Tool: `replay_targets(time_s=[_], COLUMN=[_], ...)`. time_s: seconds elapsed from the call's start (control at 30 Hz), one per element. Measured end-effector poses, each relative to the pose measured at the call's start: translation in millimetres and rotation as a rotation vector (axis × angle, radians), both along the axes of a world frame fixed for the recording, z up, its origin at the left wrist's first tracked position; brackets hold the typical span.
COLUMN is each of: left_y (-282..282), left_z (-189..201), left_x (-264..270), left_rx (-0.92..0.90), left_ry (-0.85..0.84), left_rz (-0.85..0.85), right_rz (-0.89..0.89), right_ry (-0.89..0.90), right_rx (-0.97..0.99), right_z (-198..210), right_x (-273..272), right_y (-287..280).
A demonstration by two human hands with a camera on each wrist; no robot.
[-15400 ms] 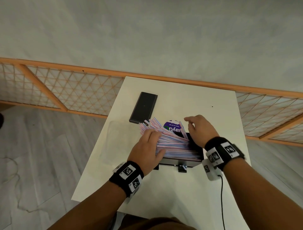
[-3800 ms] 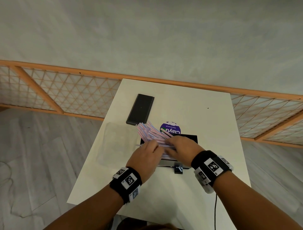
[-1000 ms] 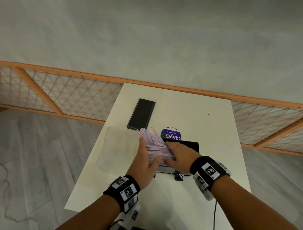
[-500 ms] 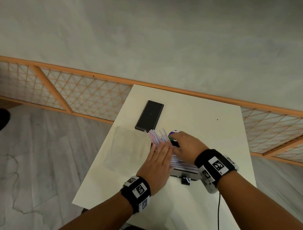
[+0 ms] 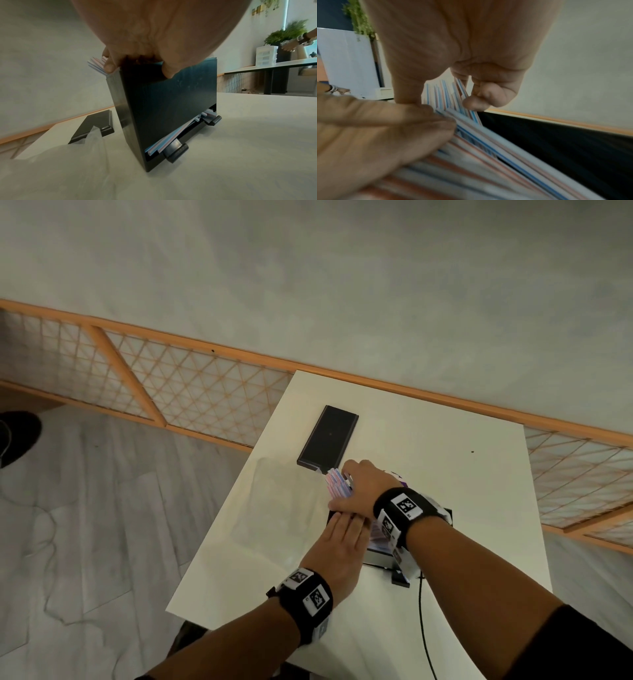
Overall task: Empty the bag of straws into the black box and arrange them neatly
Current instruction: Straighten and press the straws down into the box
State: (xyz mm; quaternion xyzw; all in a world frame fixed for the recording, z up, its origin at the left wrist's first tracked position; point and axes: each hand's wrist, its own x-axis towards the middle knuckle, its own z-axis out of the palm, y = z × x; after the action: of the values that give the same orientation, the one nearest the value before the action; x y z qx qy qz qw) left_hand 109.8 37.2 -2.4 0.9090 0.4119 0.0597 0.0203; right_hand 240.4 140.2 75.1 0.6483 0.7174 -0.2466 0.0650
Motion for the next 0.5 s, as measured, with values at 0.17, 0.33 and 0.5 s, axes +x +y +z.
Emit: replay_targets(time_s=[0.17, 0.33, 0.5], left_y=[-2, -2, -3], left_z=[0, 0, 2], left_x=[2, 2, 1], left_rx=[0.023, 0.057, 0.057], left_ry=[-0.014, 0.035, 0.03], left_rz=[-0.016, -0.051, -0.057], right_rz=[0.027, 0.052, 0.041], right_ry=[0.047, 0.101, 0.112], right_rx=[0.005, 0.02, 0.066], right_z=[-2, -4, -3], right_x=[-2, -11, -14], right_y=[6, 4, 1])
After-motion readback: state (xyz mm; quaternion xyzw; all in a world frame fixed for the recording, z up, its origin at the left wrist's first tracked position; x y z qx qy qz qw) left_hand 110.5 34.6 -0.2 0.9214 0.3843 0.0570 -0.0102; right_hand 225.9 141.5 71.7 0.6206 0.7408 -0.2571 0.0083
